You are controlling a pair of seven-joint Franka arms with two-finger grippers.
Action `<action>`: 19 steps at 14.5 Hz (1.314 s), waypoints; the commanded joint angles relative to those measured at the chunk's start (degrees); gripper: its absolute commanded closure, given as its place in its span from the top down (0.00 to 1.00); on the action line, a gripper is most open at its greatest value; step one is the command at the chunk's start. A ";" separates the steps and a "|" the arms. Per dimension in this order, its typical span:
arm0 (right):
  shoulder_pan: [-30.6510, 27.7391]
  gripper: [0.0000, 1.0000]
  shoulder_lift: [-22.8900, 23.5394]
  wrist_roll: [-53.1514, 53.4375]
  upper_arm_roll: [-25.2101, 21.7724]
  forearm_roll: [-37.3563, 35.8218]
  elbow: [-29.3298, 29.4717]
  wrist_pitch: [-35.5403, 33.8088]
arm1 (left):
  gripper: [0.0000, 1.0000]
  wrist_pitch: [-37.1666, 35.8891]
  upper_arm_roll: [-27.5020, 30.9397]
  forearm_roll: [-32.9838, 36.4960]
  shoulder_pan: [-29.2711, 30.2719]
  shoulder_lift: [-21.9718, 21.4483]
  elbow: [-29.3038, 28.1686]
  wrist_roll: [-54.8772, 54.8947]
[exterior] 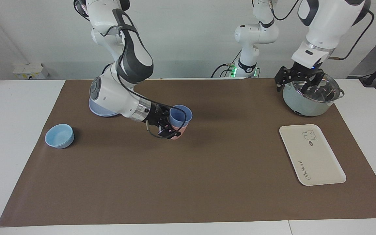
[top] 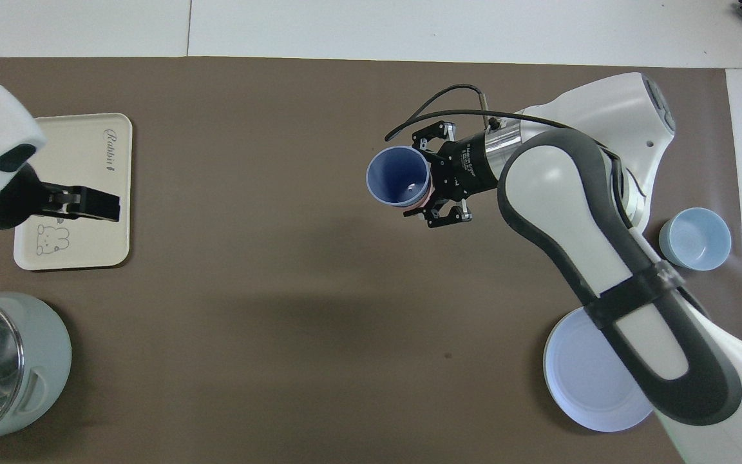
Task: Place cup on tray
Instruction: 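Grasp the blue cup with the left gripper while the right gripper holds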
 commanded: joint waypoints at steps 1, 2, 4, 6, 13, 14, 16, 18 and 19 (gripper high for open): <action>3.03 0.00 -1.40 4.58 -0.49 -3.92 -1.08 0.95 | 1.00 10.32 0.58 -1.45 -8.19 -4.89 -8.99 -16.17; 4.00 0.00 -1.31 6.69 -0.49 -5.67 -0.64 0.95 | 1.00 13.84 0.58 -4.59 -10.30 -5.07 -10.40 -20.48; 5.59 0.00 -1.40 9.86 -0.49 -10.06 -0.55 1.30 | 0.95 21.83 0.58 -8.83 -13.65 -4.81 -12.69 -28.83; 6.04 0.00 -1.49 10.84 -0.40 -12.10 -0.55 1.39 | 0.89 29.22 0.58 -10.42 -17.78 -3.93 -14.27 -36.13; 5.95 0.00 -1.75 10.84 -0.49 -12.19 -0.55 1.39 | 0.69 42.24 0.58 -19.63 -21.66 1.60 -17.45 -38.45; 5.95 0.00 -1.75 10.84 -0.49 -12.19 -0.55 1.39 | 0.68 44.09 0.58 -20.96 -22.36 2.13 -17.53 -38.63; 5.86 0.00 -1.75 10.67 -0.49 -12.19 -0.55 1.39 | 0.50 45.77 0.58 -21.32 -22.54 3.10 -17.27 -39.24; 5.86 0.00 -1.75 10.67 -0.58 -12.19 -0.55 1.48 | 0.00 46.74 0.58 -22.28 -22.54 3.45 -17.18 -39.42; 5.86 0.00 -1.75 10.58 -0.58 -12.28 -0.55 1.39 | 0.00 46.83 0.58 -22.55 -22.54 3.45 -17.27 -39.33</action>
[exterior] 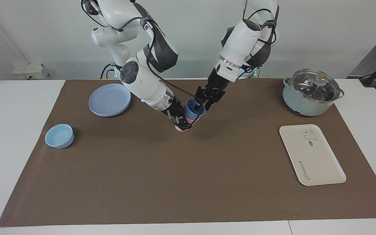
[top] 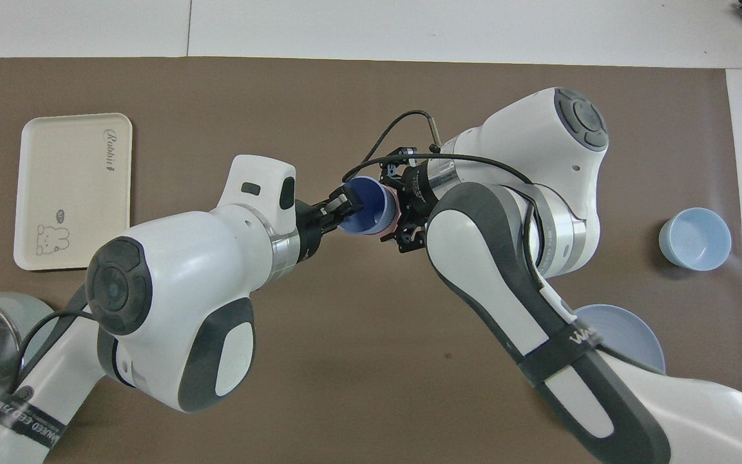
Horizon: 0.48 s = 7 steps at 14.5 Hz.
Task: Place cup on tray
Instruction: 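Grasp the blue cup with the left gripper while the right gripper holds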
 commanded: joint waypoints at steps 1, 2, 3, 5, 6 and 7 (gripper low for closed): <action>-0.06 0.00 -1.16 0.87 0.00 -1.36 -0.75 0.72 | 0.00 1.47 0.90 -1.43 -1.08 -0.15 -0.07 -0.64; -0.06 0.00 -1.16 0.79 0.00 -1.36 -0.75 0.72 | 0.00 1.38 0.90 -1.43 -1.08 -0.15 0.10 -0.73; -0.06 0.00 -1.16 0.79 0.00 -1.36 -0.75 1.24 | 0.00 1.12 0.90 -1.43 -0.91 0.12 0.37 -0.64; 0.02 0.00 -1.16 0.61 0.08 -1.45 -0.75 1.86 | 0.00 0.16 0.90 -1.43 -0.38 -0.84 0.63 -0.38; 0.02 0.00 -1.07 0.61 0.17 -1.45 -0.75 2.30 | 0.00 -2.46 1.07 -1.43 -0.38 -2.07 1.15 -0.55; -0.06 0.00 -1.16 0.52 0.17 -1.36 -0.75 2.39 | 0.00 -6.49 1.51 -1.43 -0.20 -3.91 2.29 -0.47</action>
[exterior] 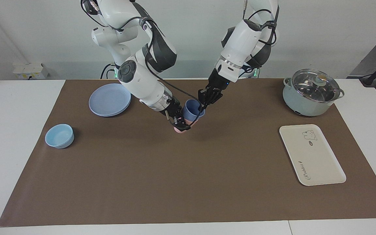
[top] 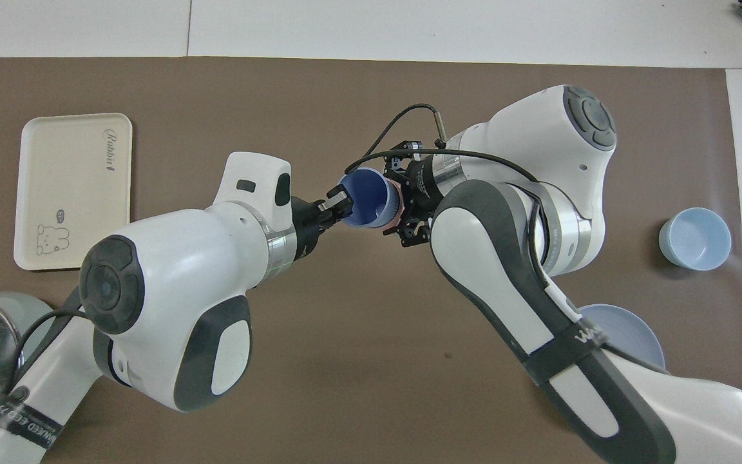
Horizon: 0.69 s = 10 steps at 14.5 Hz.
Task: Place cup on tray
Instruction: 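Grasp the blue cup with the left gripper while the right gripper holds, then pull the blue cup to the tray while the right gripper carries the pink cup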
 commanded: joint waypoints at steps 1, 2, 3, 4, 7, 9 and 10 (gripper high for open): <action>-0.13 0.00 -0.89 0.52 0.33 -1.25 -0.79 1.11 | 0.00 -11.01 1.04 -1.16 1.41 -5.05 3.39 0.14; -0.65 0.00 -1.06 0.26 0.33 -1.25 -0.79 1.11 | 0.00 -16.72 0.96 -1.16 3.60 -6.46 5.32 0.41; -0.74 0.00 -1.24 0.17 0.16 -1.16 -0.88 1.11 | 0.00 -22.60 1.04 -1.07 5.36 -7.69 7.86 1.28; -1.09 0.00 -1.24 0.26 0.07 -1.07 -0.88 1.37 | 0.00 -28.32 1.13 -1.07 8.16 -7.96 10.58 4.34; -3.63 0.00 -1.33 0.44 0.16 0.07 -2.02 3.84 | 0.00 -37.42 1.22 -0.63 18.96 -7.96 12.64 21.18; -7.23 0.00 -1.85 -0.70 0.24 3.04 -3.60 3.40 | 0.00 -34.90 1.39 0.16 25.82 -9.53 7.92 31.12; -9.07 0.00 -2.55 -3.40 0.24 6.45 -5.43 3.31 | 0.00 -31.75 1.39 0.68 28.55 -9.37 5.71 36.31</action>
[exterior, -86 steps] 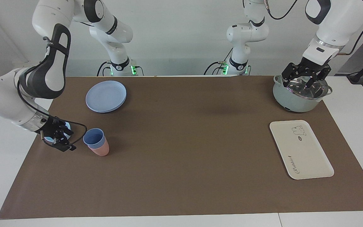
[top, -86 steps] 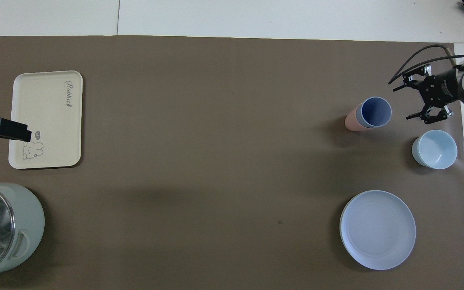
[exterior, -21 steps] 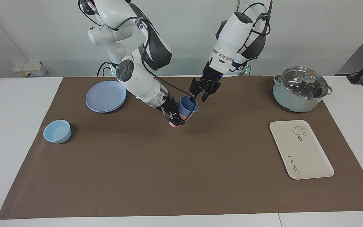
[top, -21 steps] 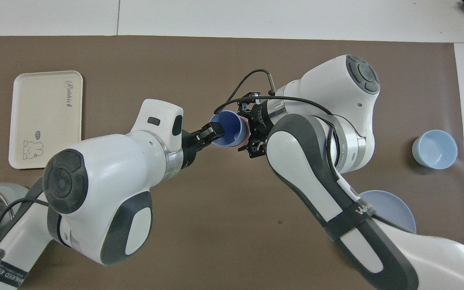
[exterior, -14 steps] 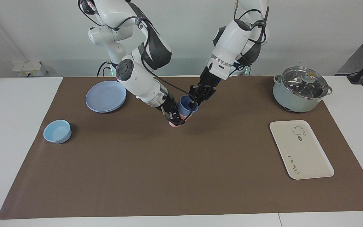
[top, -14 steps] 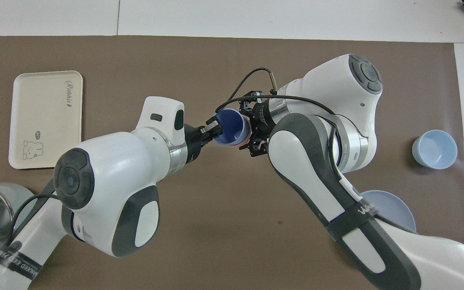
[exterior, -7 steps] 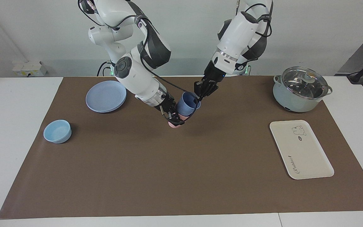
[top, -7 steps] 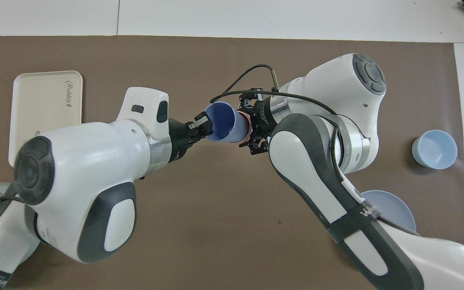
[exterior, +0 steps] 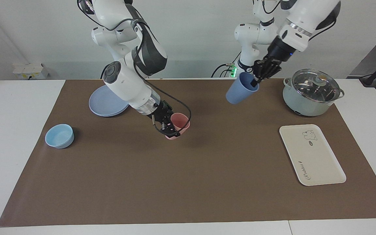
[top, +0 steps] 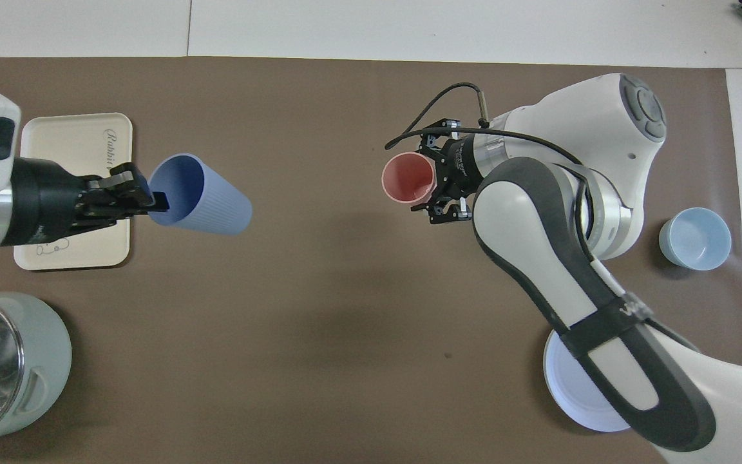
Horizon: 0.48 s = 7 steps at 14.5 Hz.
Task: Place cup on tray
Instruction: 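Pull the blue cup to the tray while the right gripper carries the pink cup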
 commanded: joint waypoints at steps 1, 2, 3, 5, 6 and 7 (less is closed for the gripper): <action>-6.87 0.00 -2.67 -6.96 0.71 8.55 -5.81 0.23 | 0.00 6.73 -0.68 1.21 7.66 0.45 -5.93 13.50; -9.43 0.00 -2.76 -12.13 0.71 11.98 -7.56 -0.91 | 0.00 10.07 -0.68 2.69 10.38 3.07 -6.12 18.07; -11.63 0.00 -2.85 -15.92 0.62 13.32 -8.63 -2.31 | 0.00 12.45 -0.68 4.19 12.76 5.10 -5.86 21.86; -16.20 0.00 -2.85 -16.75 0.71 13.69 -10.30 -3.02 | 0.00 18.07 -0.77 4.99 17.85 10.10 -5.51 29.59; -18.31 0.00 -2.85 -16.92 0.71 13.69 -11.09 -3.11 | 0.00 20.80 -0.77 4.99 19.88 12.83 -5.42 33.81; -20.16 0.00 -2.94 -16.93 0.80 13.77 -11.62 -3.11 | 0.00 23.26 -0.77 4.91 21.29 15.29 -5.42 37.68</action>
